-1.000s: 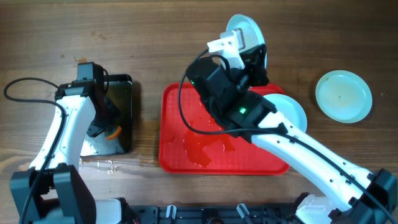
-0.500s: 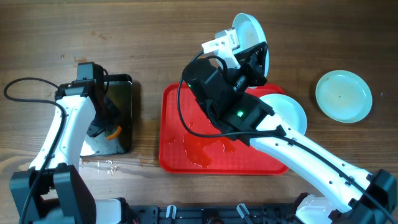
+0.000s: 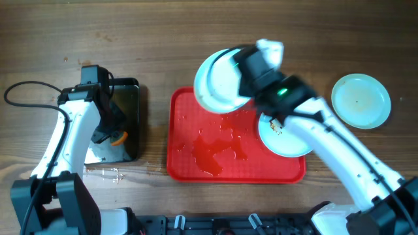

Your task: Clean dirty plates on tray and stack at the side

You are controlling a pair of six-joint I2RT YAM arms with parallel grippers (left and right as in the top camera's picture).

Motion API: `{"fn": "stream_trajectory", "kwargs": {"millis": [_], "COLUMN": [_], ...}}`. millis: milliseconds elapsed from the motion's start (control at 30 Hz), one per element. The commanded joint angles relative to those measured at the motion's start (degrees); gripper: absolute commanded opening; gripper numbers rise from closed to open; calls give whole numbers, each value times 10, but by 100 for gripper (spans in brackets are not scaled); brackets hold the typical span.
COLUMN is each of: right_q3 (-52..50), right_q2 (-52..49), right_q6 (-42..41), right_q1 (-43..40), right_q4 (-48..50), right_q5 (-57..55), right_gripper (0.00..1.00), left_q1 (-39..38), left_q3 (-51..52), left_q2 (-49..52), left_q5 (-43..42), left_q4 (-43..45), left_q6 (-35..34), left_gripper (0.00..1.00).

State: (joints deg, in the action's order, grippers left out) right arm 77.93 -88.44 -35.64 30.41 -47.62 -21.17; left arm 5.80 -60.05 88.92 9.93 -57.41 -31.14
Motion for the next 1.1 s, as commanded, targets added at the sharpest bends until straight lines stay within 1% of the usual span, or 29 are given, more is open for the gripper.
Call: {"fn": "stream_trajectory", "kwargs": {"millis": [0, 100, 200, 333, 400, 533, 767, 1000, 1067], "right_q3": [4, 4, 4, 2, -4, -13, -14, -14, -14], "right_q2": [-2, -2, -2, -15, -33, -77, -151, -171, -172], "right_q6": [-43, -28, -11, -5, -5, -6, -23, -23, -11], "right_q1": [-138, -248, -384, -502, -541, -584, -631, -693, -707], "right_q4": [-12, -27, -47, -68, -71, -75, -65, -61, -60], "right_q5": [152, 174, 202, 217, 217, 211, 210, 204, 204], "right_gripper": [5, 5, 5, 5, 5, 5, 5, 5, 4], "left_q1": [3, 3, 3, 3, 3, 3, 3, 3, 3], "left_q3": [2, 2, 2, 2, 2, 2, 2, 2, 2], "left_q2": [1, 1, 1, 1, 1, 1, 1, 1, 1], "left_q5": [-1, -1, -1, -1, -1, -1, -1, -1, -1], "left_q4": [2, 2, 2, 2, 2, 2, -1, -5, -6], "left_q6": [7, 7, 7, 7, 7, 7, 9, 9, 9], "left_gripper": [4, 4, 4, 4, 4, 4, 4, 4, 4]}}
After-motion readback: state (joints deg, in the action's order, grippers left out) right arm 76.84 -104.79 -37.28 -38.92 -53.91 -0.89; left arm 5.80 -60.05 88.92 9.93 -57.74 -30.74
